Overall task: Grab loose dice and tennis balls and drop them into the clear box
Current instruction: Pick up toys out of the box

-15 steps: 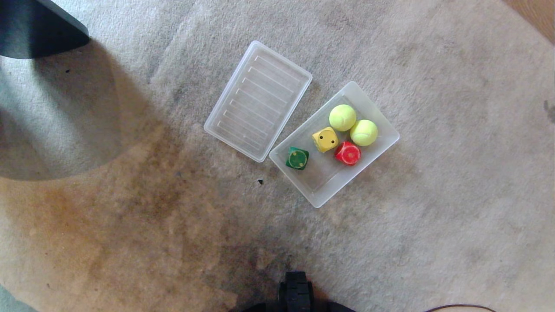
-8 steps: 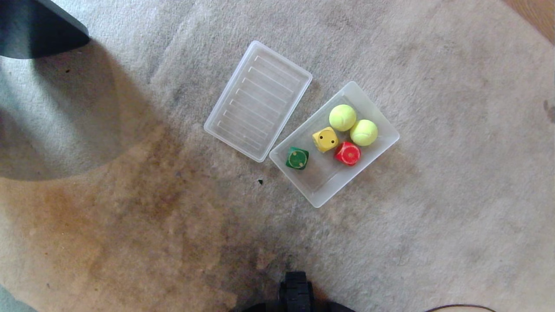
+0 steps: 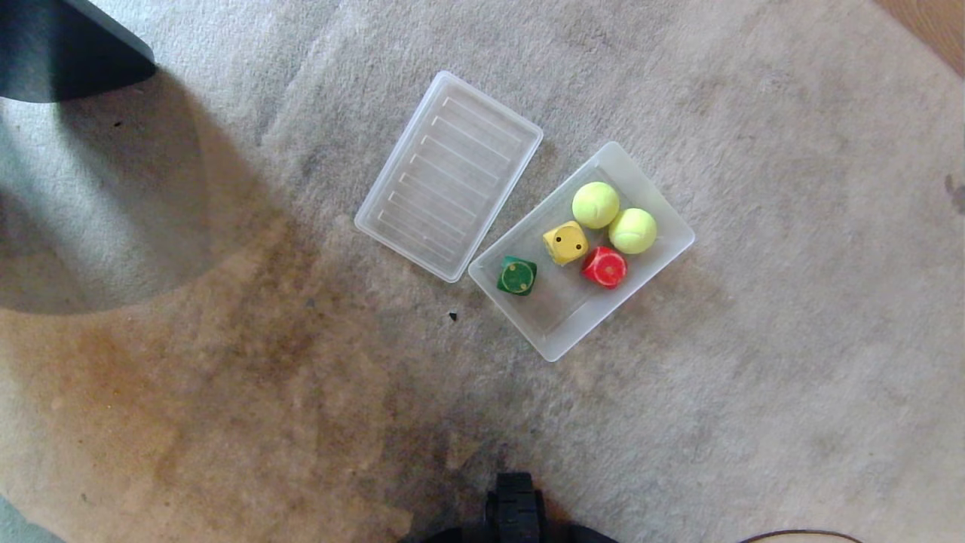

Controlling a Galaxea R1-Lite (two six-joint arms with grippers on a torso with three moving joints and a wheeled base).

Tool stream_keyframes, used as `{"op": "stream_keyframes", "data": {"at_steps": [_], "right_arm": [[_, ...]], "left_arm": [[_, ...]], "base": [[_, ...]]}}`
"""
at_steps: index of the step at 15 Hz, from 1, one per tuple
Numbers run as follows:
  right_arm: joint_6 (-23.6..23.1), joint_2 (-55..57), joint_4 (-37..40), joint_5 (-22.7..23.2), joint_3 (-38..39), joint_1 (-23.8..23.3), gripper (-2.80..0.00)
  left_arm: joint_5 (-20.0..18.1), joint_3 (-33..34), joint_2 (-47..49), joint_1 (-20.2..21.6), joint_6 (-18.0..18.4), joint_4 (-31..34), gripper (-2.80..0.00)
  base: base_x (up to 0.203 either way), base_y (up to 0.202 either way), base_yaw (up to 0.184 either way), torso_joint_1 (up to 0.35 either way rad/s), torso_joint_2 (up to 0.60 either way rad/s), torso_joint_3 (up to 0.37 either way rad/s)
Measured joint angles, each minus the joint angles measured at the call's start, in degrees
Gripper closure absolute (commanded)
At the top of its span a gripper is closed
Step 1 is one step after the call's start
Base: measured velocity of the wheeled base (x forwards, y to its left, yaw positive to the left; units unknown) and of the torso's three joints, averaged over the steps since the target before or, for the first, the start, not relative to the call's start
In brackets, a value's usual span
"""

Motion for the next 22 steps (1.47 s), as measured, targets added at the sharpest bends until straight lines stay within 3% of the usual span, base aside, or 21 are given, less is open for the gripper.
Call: {"op": "stream_keyframes", "data": {"at_steps": [16,22], "right_arm": [[-0.1,-0.2,0.1,0.0,0.0,0.0,0.0],[-0.1,-0.1,0.1,0.0,0.0,0.0,0.0]], "left_arm": [[0.0,0.0,0.0,0.0,0.0,0.0,0.0],[0.0,0.0,0.0,0.0,0.0,0.0,0.0]], "base": [[0.0,0.0,0.0,0.0,0.0,0.002],[0.0,0.0,0.0,0.002,0.0,0.165]]}}
